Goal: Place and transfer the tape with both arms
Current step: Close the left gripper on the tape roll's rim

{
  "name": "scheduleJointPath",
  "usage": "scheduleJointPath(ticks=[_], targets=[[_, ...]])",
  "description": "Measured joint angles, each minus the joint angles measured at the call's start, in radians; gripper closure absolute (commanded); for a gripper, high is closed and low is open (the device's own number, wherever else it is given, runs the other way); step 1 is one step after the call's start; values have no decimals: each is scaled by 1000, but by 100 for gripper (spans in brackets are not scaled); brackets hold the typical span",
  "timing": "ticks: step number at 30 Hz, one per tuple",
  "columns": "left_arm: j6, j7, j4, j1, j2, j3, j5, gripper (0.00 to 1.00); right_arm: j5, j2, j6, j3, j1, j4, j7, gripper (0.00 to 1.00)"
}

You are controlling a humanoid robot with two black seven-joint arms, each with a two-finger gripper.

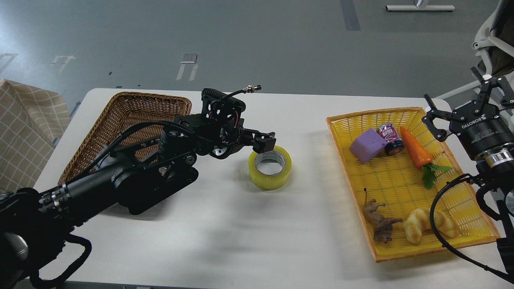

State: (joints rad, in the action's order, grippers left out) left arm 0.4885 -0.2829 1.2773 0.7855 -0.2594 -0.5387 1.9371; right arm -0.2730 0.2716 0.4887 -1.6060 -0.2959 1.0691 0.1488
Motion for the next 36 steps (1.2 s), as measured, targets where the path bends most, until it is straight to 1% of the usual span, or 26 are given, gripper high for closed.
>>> scheduleJointPath(ticks=[10, 16, 20, 23, 29, 32, 33, 34, 36], targets=[[0, -12, -21, -14, 14, 47, 1, 2, 0, 0, 0, 0, 3, 0, 0, 0], [0, -19, -57, -10, 40, 68, 1, 3, 0, 0, 0, 0, 11, 0, 0, 0], [0, -19, -91, -12, 58, 69, 1, 10, 0, 0, 0, 0, 16, 0, -1, 0], [0, -20, -105, -15, 64, 69, 1, 18, 0, 0, 0, 0, 18, 0, -1, 0], [0, -14, -136, -15, 77, 69, 0, 29, 0, 0, 0, 0, 18, 0, -1, 0], [0, -12, -139, -15, 77, 69, 1, 38, 0, 0, 0, 0, 18, 0, -2, 0], [0, -11, -139, -15, 78, 70, 0, 43, 0, 0, 0, 0, 18, 0, -2, 0], [0, -10, -141, -15, 78, 72, 0, 45, 0, 0, 0, 0, 18, 0, -2, 0], [0, -7, -149, -15, 78, 81, -1, 45, 0, 0, 0, 0, 18, 0, -3, 0]])
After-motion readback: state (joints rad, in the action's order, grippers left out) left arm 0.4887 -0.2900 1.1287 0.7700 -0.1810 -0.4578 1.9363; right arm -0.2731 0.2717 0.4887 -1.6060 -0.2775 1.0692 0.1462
